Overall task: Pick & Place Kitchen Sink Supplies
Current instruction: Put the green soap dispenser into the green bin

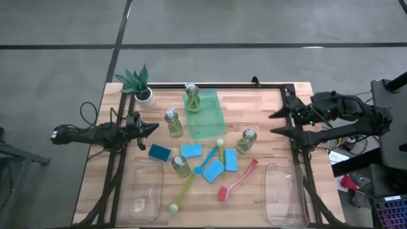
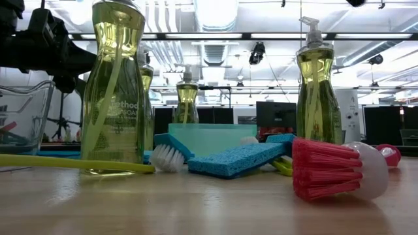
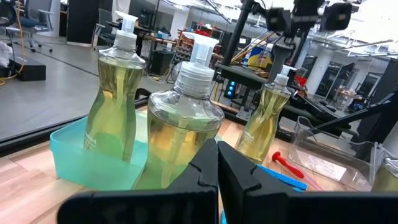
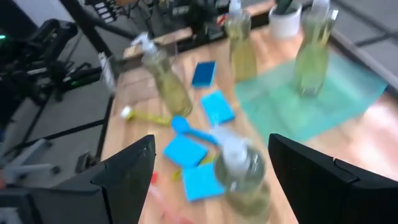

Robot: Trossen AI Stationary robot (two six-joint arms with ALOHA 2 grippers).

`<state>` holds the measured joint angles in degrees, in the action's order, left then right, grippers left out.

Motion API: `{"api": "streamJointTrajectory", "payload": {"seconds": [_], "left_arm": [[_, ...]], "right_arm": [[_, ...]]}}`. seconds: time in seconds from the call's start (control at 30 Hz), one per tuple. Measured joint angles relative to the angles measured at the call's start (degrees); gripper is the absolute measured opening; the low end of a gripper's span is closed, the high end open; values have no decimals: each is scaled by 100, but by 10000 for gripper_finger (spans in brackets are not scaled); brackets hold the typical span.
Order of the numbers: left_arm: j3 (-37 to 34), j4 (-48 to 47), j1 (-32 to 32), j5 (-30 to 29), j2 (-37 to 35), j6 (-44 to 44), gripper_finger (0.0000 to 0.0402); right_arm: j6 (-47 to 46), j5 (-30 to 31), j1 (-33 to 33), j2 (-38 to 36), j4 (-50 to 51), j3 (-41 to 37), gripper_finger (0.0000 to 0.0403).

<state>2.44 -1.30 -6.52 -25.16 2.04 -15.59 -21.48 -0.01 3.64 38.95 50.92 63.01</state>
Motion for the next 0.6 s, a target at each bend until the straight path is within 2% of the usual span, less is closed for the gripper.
{"api": "streamJointTrajectory", "payload": {"seconds": [0.3, 0.6], "left_arm": [[2, 0, 2, -1, 0, -2, 0], [1, 0, 1, 0, -1, 0, 0]], "right_arm": [[-1152, -67, 373, -1152, -56, -1652, 303], [-593, -127, 376, -1411, -885, -3016, 292]]}}
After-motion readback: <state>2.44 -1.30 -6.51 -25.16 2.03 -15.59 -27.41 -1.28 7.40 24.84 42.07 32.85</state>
